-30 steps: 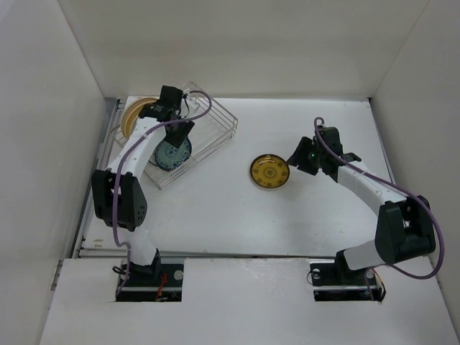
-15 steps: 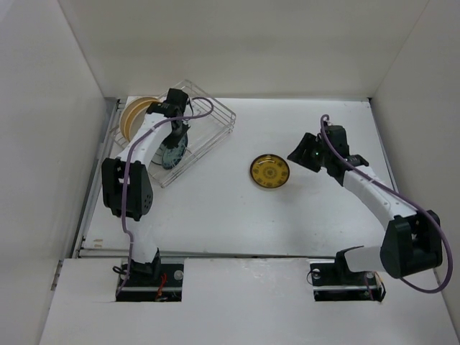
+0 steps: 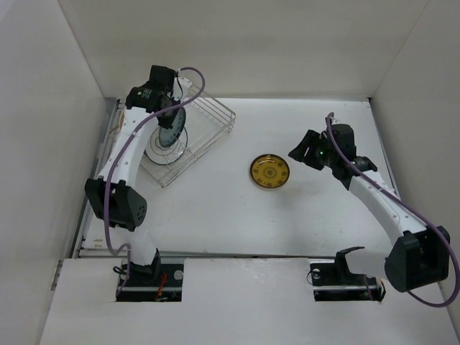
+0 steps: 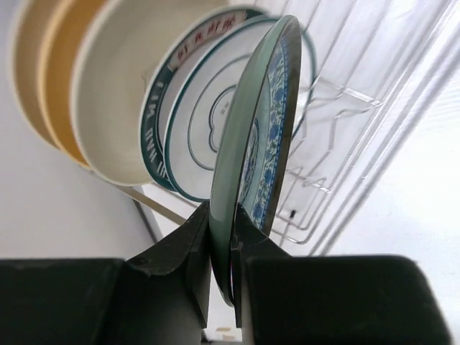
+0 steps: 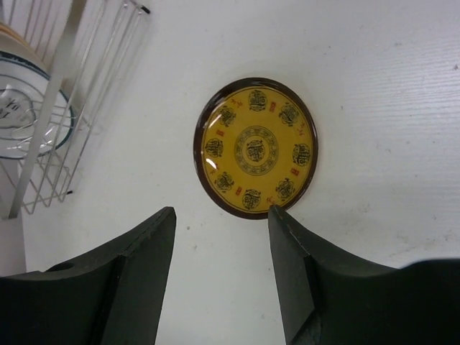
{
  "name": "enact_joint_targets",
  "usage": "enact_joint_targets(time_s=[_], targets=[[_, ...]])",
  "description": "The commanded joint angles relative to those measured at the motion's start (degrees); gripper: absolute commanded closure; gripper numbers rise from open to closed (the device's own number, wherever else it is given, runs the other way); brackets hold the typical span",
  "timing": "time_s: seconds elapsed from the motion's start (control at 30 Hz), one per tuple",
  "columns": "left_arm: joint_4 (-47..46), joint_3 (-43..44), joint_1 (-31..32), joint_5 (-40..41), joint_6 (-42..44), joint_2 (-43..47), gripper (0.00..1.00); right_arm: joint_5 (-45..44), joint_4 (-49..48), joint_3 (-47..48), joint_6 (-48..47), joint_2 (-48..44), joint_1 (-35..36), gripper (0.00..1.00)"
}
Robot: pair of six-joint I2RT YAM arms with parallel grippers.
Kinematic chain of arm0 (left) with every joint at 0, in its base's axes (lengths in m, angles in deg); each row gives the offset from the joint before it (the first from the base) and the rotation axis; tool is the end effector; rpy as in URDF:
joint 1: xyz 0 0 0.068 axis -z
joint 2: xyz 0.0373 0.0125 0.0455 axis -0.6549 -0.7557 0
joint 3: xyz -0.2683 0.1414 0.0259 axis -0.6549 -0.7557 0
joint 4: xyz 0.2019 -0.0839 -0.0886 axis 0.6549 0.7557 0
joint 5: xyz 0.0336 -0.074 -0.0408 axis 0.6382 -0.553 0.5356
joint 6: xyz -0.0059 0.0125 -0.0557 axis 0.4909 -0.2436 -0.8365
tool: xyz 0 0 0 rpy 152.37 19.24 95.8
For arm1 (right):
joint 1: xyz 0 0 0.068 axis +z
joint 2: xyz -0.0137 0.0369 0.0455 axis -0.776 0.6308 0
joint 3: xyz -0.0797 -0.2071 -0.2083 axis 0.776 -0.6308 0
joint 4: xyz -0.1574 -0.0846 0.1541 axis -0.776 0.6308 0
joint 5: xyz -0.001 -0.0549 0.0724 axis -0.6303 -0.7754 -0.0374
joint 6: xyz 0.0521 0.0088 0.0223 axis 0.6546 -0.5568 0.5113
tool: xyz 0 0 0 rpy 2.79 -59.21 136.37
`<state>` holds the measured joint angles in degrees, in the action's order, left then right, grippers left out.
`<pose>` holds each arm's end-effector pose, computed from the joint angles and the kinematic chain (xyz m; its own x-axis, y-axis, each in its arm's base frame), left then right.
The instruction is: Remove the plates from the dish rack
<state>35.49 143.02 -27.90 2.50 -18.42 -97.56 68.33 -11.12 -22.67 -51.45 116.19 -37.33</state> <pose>0.3622 -0.0763 0.4044 -0.6265 0.5293 -0.5721 0.3695 0.8480 0.3799 0.2362 0.0637 0.3208 -0.6683 0.4126 -0.6190 0.0253 0.8443 0.5353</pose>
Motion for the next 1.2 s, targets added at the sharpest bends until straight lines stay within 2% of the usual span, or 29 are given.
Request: enact_joint_targets(time_s=[0.0,0.03,0.07,0.17,0.2,0.27,0.3,0.43,0.63,0.83,0.93,0.97,1.07,1.17], targets=[[1.60,4.32,0.87,-6.33,-1.91,7.89,1.00,2.84,0.20,4.31,-2.83,-3.52,1.11,0.40],[2.21,4.33,0.87,-8.87,-2.52,8.78,1.00,3.72,0.20,4.84,-3.45,-4.57,2.16,0.39],[2.82,4.33,0.87,-15.77,-2.53,9.39,1.00,4.69,-1.63,4.85,-4.24,-5.10,2.78,0.39],[7.11,3.72,0.87,-29.68,-3.85,9.93,1.00,8.90,-6.72,4.85,-4.25,-6.94,6.29,0.37],[8.96,3.71,0.87,-39.91,-3.85,9.14,1.00,9.70,-8.14,4.85,-4.25,-6.95,7.26,0.36],[13.61,3.01,1.48,-49.46,-3.32,5.81,1.00,10.23,-10.43,4.85,-3.72,-6.95,9.90,0.36],[15.03,3.01,1.49,-57.86,-3.32,4.49,1.00,10.23,-12.18,4.85,-3.20,-6.95,10.60,0.36],[22.76,4.76,2.19,-71.62,1.15,-2.19,1.00,10.23,-13.34,5.37,-3.19,-3.88,14.46,0.36],[25.77,4.86,5.08,-70.77,3.44,-5.54,1.00,9.27,-14.04,5.90,-2.67,1.66,18.86,0.36],[28.66,4.33,5.09,-72.70,7.48,-5.54,1.00,8.21,-14.57,5.90,-1.52,5.79,18.87,0.37],[30.78,3.62,5.62,-72.19,9.25,-4.93,1.00,11.62,-15.89,5.90,-1.52,7.63,19.39,0.54],[30.78,3.01,5.62,-71.66,9.25,-4.93,1.00,12.16,-16.67,6.51,-1.00,7.64,19.40,0.72],[29.30,2.48,5.62,-67.80,8.20,-4.93,1.00,11.56,-16.68,6.52,-0.47,7.64,19.40,0.99],[25.95,1.95,5.62,-62.00,4.16,-3.44,0.78,10.41,-16.68,6.52,0.06,6.23,19.40,1.00]])
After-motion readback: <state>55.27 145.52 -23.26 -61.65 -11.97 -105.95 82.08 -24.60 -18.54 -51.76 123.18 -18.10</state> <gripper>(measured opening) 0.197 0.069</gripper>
